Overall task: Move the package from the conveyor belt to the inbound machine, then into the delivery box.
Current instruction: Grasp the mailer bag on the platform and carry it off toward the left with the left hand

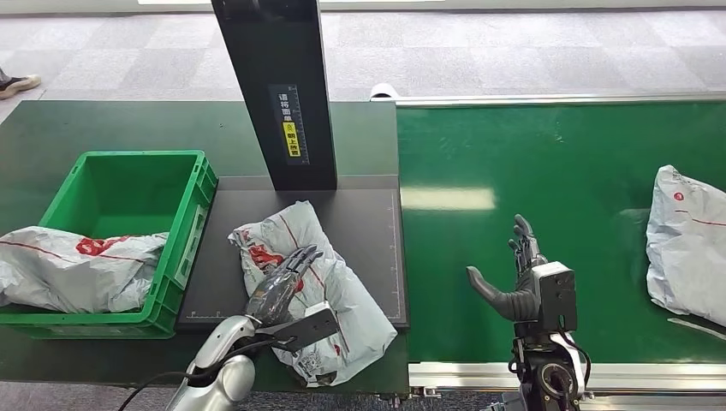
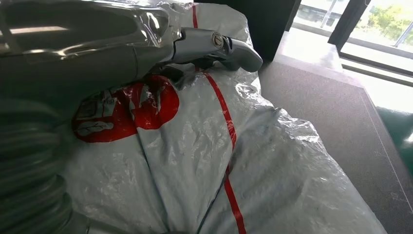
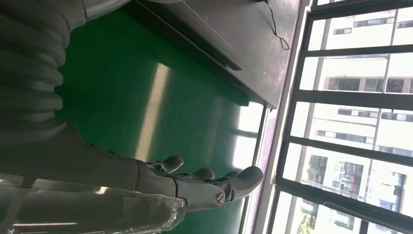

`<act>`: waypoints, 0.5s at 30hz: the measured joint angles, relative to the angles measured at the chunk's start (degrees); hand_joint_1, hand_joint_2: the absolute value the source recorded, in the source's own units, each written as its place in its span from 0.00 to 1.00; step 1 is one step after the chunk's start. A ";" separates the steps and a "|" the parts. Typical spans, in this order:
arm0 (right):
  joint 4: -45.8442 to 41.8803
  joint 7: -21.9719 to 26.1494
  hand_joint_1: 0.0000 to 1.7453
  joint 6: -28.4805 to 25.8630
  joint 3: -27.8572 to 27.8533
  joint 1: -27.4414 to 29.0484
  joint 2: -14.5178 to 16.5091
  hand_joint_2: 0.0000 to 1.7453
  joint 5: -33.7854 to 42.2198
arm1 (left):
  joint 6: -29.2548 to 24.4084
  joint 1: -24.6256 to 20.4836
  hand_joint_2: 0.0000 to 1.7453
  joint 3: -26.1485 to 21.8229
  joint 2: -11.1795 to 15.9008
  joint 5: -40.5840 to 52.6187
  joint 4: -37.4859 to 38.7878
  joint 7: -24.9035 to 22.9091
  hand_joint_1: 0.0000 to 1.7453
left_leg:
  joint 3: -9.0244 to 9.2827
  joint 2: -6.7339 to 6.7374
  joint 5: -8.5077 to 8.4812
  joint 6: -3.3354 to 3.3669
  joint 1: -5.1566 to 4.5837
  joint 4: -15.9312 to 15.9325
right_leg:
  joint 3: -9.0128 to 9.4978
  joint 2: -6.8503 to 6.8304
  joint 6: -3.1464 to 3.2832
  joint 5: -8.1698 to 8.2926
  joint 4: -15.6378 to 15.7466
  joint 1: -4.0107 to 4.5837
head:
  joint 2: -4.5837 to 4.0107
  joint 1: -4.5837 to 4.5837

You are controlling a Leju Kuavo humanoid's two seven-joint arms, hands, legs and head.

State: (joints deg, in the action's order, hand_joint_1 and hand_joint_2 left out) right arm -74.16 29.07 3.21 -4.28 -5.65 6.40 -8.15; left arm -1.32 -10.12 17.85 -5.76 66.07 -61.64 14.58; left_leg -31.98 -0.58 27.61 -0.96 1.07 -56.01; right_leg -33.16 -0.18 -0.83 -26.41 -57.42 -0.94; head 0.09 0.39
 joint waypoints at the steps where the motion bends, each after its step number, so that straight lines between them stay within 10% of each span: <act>1: 0.10 0.00 0.00 0.00 0.00 0.00 0.00 1.00 0.00 | 0.10 -0.29 1.00 0.02 -0.01 0.01 0.55 -0.04 0.00 | 0.15 -0.05 0.05 0.01 -0.01 0.00 | 0.19 -0.06 -0.01 -0.08 0.01 -0.01 | 0.00 -0.01; 4: 0.27 0.00 0.00 -0.01 0.00 0.01 0.01 1.00 0.00 | 0.55 -1.11 1.00 0.19 -0.03 0.13 1.95 -0.31 0.02 | 0.58 -0.15 0.17 0.04 -0.05 0.02 | 0.71 -0.15 -0.05 -0.22 0.03 -0.05 | 0.00 -0.01; 8: 0.28 0.00 0.00 -0.10 0.00 0.07 0.03 1.00 0.02 | 1.05 -1.68 1.00 0.33 -0.03 0.16 2.97 -0.37 0.89 | 0.87 -0.18 0.18 0.05 -0.08 0.02 | 1.02 -0.18 -0.06 -0.23 0.04 -0.07 | 0.00 0.00; 15: 0.25 -0.07 0.00 -0.48 0.00 1.04 0.04 1.00 0.32 | -5.06 -0.62 1.00 0.70 0.10 1.93 3.24 1.44 1.00 | 0.95 -0.08 0.17 0.04 -0.08 0.01 | 1.02 -0.12 -0.04 -0.19 0.04 -0.07 | 0.00 -0.01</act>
State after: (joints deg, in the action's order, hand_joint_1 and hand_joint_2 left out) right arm -73.90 29.00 2.73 -4.28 -4.61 6.45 -7.83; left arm -6.37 -10.74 18.56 -5.66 68.00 -58.40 16.02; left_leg -31.03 -0.66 27.78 -0.92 0.99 -56.00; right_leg -32.14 -0.30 -0.87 -26.60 -57.38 -1.00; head 0.09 0.38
